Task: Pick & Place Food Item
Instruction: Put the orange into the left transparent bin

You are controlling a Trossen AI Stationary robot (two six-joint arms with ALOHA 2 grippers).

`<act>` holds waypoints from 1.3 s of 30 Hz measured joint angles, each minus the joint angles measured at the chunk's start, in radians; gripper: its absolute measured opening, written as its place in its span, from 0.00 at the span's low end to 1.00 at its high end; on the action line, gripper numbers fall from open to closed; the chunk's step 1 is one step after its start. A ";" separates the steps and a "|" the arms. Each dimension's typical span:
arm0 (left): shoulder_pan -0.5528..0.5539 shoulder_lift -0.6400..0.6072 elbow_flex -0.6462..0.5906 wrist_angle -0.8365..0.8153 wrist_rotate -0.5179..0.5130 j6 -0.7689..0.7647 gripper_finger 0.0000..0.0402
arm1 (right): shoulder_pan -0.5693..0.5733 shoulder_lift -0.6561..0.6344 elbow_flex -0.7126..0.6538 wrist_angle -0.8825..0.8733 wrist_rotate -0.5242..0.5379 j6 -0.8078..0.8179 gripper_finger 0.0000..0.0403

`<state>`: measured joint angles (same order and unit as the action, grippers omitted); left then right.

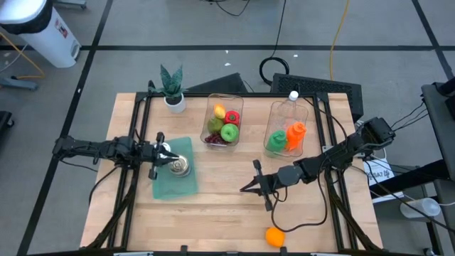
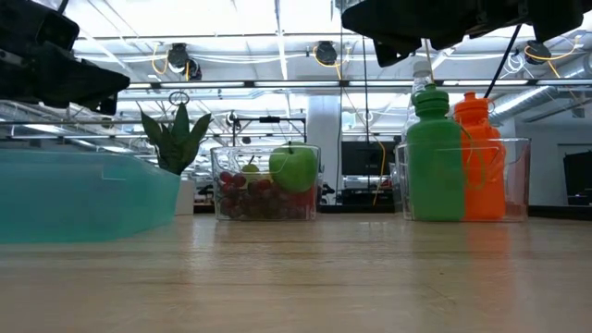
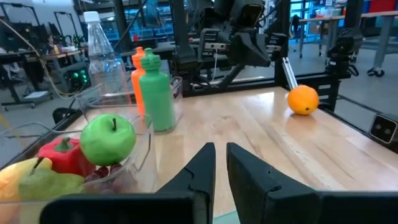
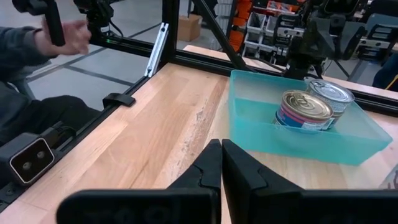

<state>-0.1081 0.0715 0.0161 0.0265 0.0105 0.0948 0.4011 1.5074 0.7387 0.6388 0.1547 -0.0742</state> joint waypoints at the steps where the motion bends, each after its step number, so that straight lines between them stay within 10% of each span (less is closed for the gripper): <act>1: 0.000 0.000 -0.001 0.005 0.000 0.002 0.13 | 0.000 0.000 0.000 -0.001 0.000 -0.004 0.01; 8: 0.000 0.000 -0.001 0.024 0.004 0.004 0.13 | 0.000 -0.015 0.028 -0.085 0.007 0.015 0.01; 15: 0.000 0.000 -0.001 0.028 0.006 0.004 0.13 | 0.079 -0.005 0.418 -0.838 0.265 0.159 0.01; 22: 0.000 0.000 -0.001 0.029 0.006 0.002 0.13 | 0.183 0.029 0.642 -1.271 0.228 0.370 0.05; 39: 0.000 0.000 -0.001 0.029 0.006 0.002 0.13 | 0.435 0.151 0.619 -1.235 -0.003 1.015 0.85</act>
<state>-0.1081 0.0715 0.0154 0.0555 0.0166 0.0963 0.8363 1.6582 1.3579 -0.5959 0.1521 0.9411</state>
